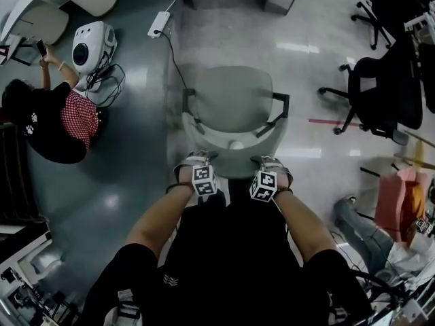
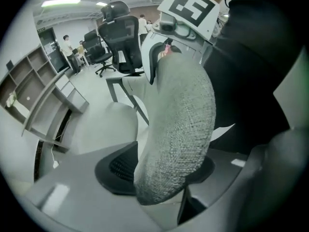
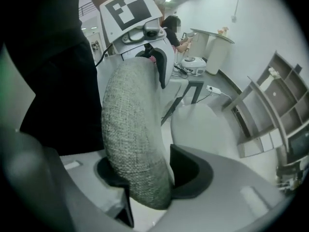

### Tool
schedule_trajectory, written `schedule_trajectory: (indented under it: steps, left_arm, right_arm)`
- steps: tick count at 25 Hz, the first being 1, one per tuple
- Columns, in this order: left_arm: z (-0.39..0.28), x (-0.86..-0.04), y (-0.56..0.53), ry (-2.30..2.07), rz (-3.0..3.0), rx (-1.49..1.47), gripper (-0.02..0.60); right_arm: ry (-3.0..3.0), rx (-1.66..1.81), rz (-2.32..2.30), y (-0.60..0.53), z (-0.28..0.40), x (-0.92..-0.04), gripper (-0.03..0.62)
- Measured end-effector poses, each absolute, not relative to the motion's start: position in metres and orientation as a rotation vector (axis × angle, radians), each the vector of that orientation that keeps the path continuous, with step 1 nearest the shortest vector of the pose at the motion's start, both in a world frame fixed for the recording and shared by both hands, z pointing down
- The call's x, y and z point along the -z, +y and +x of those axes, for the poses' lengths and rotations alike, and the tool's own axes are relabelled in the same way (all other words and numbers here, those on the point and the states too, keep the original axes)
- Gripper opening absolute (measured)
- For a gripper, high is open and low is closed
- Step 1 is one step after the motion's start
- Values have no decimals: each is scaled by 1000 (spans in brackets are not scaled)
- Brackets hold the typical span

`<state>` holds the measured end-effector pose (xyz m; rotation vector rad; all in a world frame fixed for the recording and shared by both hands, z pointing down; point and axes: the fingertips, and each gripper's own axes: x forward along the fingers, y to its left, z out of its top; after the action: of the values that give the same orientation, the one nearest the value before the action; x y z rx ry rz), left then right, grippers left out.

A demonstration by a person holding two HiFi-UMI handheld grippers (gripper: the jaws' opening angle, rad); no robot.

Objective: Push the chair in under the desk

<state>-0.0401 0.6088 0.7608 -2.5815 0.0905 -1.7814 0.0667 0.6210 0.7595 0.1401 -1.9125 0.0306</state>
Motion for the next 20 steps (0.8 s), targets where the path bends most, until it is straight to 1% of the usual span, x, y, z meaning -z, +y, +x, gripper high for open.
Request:
schedule_trajectory:
  steps: [4,13,20]
  left_arm:
    - [-41,-762,600,76,-2567,1806,218]
    - [-30,-756,536,108,-2583,1861,207]
    - [-27,-743,495,129,-2605,1871,210]
  right_arm:
    - [-1915,-45,125,610,66,-758,199]
    - [-1926,-25,114,546,77,-752,183]
    - [-1962,-15,87,505,78,-738,183]
